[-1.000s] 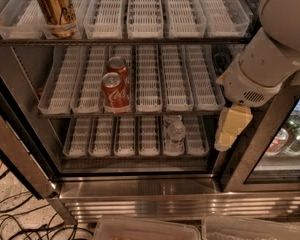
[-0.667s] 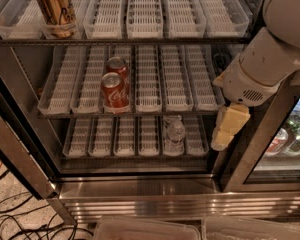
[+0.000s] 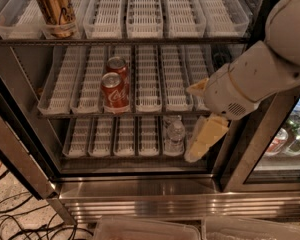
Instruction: Pick orange can from top shelf of fridge
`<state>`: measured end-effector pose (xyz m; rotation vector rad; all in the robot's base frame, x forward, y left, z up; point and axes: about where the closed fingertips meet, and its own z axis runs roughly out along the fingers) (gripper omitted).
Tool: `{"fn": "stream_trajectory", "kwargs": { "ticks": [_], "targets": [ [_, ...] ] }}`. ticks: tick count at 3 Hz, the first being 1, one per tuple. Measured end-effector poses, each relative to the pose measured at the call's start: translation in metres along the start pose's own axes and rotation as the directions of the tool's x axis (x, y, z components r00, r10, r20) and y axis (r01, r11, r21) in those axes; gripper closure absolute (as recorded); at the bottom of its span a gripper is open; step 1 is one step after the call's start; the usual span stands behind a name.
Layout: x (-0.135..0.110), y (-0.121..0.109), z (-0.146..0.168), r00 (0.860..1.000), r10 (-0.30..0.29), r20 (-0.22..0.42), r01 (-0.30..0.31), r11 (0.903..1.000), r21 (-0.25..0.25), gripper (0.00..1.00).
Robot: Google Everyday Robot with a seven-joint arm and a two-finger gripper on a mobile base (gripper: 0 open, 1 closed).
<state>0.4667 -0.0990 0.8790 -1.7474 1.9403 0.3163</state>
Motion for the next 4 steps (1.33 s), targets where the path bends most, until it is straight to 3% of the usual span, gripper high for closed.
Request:
{"fn": "stream_trajectory", "kwargs": {
  "ticks": [1, 2, 3, 4],
  "targets": [
    [-0.029, 0.033, 0.001, 0.986, -0.061, 0.153, 0.06, 0.9981, 0.013, 0.0],
    [-0.049, 0.062, 0.016, 0.95, -0.102, 0.297, 0.093, 0.9947, 0.045, 0.0],
    [-0.07, 0.075, 0.049, 0.87, -0.103, 0.482, 0.091, 0.9947, 0.048, 0.0],
    [-0.091, 0.078, 0.051, 0.816, -0.133, 0.562, 0.124, 0.9908, 0.054, 0.0]
  ]
}}
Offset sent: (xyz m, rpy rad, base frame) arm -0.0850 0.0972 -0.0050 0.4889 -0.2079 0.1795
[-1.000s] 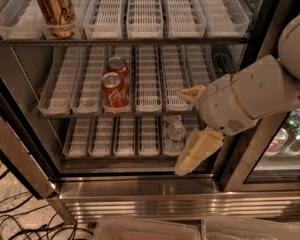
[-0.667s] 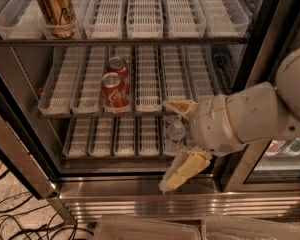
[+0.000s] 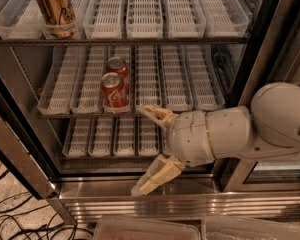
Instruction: Pick orange can from top shelf of fridge
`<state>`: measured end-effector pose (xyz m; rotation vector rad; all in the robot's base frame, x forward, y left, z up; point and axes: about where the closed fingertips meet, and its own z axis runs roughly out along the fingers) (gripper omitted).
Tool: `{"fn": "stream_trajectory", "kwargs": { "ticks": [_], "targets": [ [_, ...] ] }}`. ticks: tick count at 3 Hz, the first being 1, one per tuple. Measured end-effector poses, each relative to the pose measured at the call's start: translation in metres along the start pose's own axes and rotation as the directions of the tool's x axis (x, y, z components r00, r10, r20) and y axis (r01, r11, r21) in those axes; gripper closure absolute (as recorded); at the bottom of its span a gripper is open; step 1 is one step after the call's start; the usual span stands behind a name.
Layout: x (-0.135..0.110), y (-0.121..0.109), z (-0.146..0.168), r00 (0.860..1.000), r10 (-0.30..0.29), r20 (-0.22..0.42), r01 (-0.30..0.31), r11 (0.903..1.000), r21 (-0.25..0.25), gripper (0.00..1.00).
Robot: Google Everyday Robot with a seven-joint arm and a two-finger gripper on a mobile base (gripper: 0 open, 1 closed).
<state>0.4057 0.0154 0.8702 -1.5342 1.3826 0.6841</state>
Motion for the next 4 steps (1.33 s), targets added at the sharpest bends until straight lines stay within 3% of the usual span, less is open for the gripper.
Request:
{"fn": "stream_trajectory", "kwargs": {
  "ticks": [2, 3, 4],
  "targets": [
    [-0.003, -0.004, 0.004, 1.0, 0.0, 0.026, 0.0, 0.9999, 0.014, 0.0],
    [-0.008, -0.01, 0.015, 0.996, 0.041, 0.084, -0.048, 0.9947, 0.091, 0.0],
    [-0.018, -0.022, 0.021, 0.988, 0.074, 0.139, -0.103, 0.9713, 0.214, 0.0]
  ]
}}
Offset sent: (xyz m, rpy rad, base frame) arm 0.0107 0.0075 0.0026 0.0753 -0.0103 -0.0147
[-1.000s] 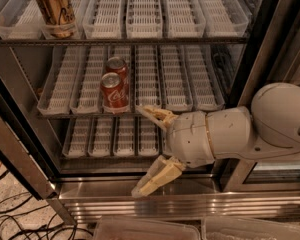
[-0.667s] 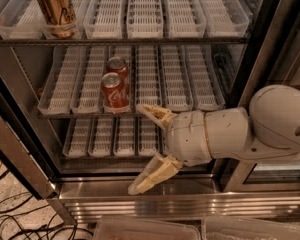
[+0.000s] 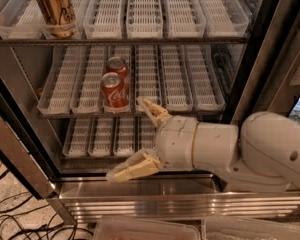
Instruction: Pick orange can from top shelf of fridge
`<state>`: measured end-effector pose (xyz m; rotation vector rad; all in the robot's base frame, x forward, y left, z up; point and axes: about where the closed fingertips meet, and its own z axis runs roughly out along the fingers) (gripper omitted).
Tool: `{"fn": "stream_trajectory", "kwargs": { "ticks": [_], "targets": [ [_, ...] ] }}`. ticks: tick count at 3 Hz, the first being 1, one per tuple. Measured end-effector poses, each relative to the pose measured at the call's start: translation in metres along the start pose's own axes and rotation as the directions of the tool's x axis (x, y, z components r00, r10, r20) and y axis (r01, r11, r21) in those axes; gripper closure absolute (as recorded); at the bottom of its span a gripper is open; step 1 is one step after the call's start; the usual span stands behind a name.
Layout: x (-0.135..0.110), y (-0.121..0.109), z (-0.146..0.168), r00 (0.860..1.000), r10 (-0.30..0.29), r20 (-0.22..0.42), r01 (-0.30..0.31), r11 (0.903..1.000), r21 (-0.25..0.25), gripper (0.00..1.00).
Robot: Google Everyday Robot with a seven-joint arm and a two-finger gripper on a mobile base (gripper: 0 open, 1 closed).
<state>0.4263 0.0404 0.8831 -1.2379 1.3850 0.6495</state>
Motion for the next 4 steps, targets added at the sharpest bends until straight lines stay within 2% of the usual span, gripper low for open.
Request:
{"fn": "stream_trajectory", "kwargs": {
  "ticks": [1, 2, 3, 4],
  "targets": [
    [-0.007, -0.005, 0.003, 0.996, 0.088, 0.031, -0.091, 0.9898, 0.109, 0.0],
    [-0.011, -0.017, 0.004, 0.984, 0.161, 0.08, -0.174, 0.9642, 0.2, 0.0],
    [-0.018, -0.03, 0.002, 0.976, 0.18, 0.123, -0.207, 0.9387, 0.275, 0.0],
    [-0.028, -0.05, -0.001, 0.976, 0.164, 0.145, -0.21, 0.8906, 0.403, 0.0]
  ]
}}
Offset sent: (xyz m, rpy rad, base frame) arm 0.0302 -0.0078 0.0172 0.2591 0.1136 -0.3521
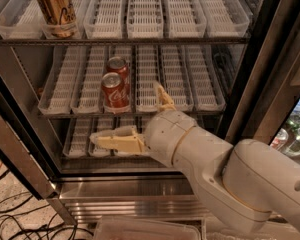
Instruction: Pick orange can from top shelf of fridge
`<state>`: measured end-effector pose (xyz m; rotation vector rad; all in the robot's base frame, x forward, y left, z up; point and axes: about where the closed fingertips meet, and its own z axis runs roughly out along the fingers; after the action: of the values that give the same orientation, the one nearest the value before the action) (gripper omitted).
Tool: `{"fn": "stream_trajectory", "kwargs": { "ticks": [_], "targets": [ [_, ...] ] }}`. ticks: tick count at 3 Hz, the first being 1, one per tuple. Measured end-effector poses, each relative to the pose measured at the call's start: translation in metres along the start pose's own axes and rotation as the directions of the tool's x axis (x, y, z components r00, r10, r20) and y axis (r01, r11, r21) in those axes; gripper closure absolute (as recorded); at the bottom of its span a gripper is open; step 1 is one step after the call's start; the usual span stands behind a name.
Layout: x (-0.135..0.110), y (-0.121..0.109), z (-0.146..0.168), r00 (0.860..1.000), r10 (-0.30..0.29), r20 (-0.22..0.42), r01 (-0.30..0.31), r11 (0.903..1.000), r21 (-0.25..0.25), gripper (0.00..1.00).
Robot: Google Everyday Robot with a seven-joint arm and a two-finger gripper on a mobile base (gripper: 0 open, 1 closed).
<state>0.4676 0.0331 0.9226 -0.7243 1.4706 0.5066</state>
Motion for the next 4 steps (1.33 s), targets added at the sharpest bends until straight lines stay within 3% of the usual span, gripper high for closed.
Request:
{"fn": "stream_trajectory", "kwargs": {
  "ticks": [1, 3, 4],
  "targets": [
    [-0.002, 0.0, 0.0, 1.0, -0.004, 0.006, 0.004, 1.0, 0.003, 0.0],
    [-0.033, -0.026, -0.004, 0.996, 0.02, 0.085, -0.029, 0.993, 0.115, 0.0],
    [-0.043, -0.021, 0.004, 0.997, 0.027, 0.075, -0.036, 0.9914, 0.126, 0.0]
  ]
}}
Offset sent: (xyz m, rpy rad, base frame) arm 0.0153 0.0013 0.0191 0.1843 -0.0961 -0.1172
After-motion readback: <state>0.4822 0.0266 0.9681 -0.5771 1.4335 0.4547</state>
